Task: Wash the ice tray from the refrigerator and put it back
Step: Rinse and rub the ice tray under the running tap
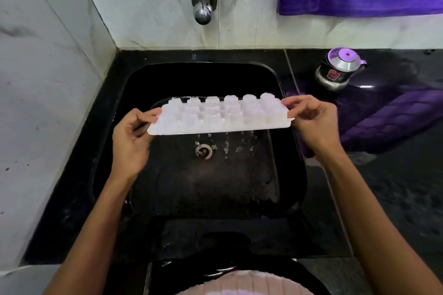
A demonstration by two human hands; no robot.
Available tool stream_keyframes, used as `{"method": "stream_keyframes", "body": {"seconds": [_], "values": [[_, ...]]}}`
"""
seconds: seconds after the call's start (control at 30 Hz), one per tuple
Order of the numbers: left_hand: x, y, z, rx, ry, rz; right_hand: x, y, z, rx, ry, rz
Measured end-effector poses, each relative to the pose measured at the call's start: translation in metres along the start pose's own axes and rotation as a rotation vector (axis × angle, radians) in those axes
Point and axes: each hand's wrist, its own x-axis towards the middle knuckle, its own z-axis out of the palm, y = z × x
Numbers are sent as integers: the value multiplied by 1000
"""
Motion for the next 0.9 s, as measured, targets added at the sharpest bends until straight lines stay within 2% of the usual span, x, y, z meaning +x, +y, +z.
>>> {"method": "stream_keyframes", "body": {"seconds": [0.13,0.3,0.4,0.53,0.6,0.67,0.8,0.9], "values": [[-14,-12,4,-31,67,-46,-16,22,8,-110,86,-57],[-37,-58,8,93,111,-241,-49,73,22,-158,87,142],[-41,-42,7,116,207,-194,-46,58,25,-55,125,101],[-31,6,6,-18,307,25,-28,11,23,96,182,-98],[-26,9,7,-1,324,79,-20,6,23,113,193,-149],[-27,-6,10,70,318,17,-20,18,26,86,176,-106],[-42,-42,17,164,233,-172,-46,63,34,64,155,97],[-47,-24,16,129,295,-87,-49,52,32,89,187,39]]}}
